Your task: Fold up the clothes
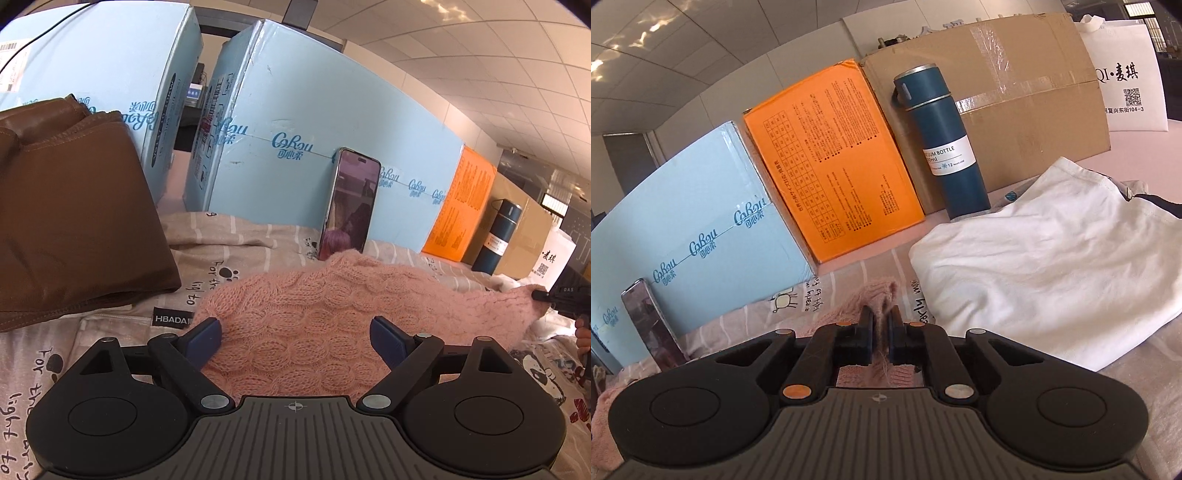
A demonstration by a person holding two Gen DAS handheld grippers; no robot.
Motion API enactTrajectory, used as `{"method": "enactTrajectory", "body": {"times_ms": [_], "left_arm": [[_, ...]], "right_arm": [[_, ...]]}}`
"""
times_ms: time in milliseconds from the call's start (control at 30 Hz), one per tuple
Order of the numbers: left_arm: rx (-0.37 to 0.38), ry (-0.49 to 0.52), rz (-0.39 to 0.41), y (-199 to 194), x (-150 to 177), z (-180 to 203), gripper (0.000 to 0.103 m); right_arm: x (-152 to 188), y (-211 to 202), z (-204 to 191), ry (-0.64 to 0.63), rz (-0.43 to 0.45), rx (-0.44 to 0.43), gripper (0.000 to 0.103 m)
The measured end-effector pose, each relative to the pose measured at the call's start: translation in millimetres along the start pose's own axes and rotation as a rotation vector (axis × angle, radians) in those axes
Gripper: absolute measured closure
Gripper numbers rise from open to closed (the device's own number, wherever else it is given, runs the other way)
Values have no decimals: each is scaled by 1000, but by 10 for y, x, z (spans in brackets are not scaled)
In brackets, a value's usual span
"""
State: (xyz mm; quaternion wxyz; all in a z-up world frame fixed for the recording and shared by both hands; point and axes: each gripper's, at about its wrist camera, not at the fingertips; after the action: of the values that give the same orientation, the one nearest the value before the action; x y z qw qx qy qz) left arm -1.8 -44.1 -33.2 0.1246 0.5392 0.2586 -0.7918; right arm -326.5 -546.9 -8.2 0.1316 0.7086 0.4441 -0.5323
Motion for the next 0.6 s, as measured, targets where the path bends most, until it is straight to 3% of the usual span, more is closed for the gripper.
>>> {"method": "enactTrajectory", "body": {"times_ms": [300,433,533,600], "left_arm": [[5,4,-8,14,13,1,13],[5,2,-8,17,12,-2,12],[6,6,-11,24,15,3,12],[9,7,-10,16,17,8,11]], "right_arm": [[186,375,-37,-67,-107,121,92],[146,219,-7,12,-73,131,63],[66,-54,-100,104,-59,192,39],[42,-222,-150,170,-67,231,36]]}}
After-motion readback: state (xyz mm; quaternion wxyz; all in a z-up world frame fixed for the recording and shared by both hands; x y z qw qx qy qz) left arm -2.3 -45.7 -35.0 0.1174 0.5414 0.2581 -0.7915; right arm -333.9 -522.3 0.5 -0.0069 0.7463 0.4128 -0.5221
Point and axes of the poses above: each gripper's, at about its wrist camera, not at the fingertips, and y roughly the way its jaws point, z to its right, x to its underside, and after that the axes turned 9 degrees about z, right-handed
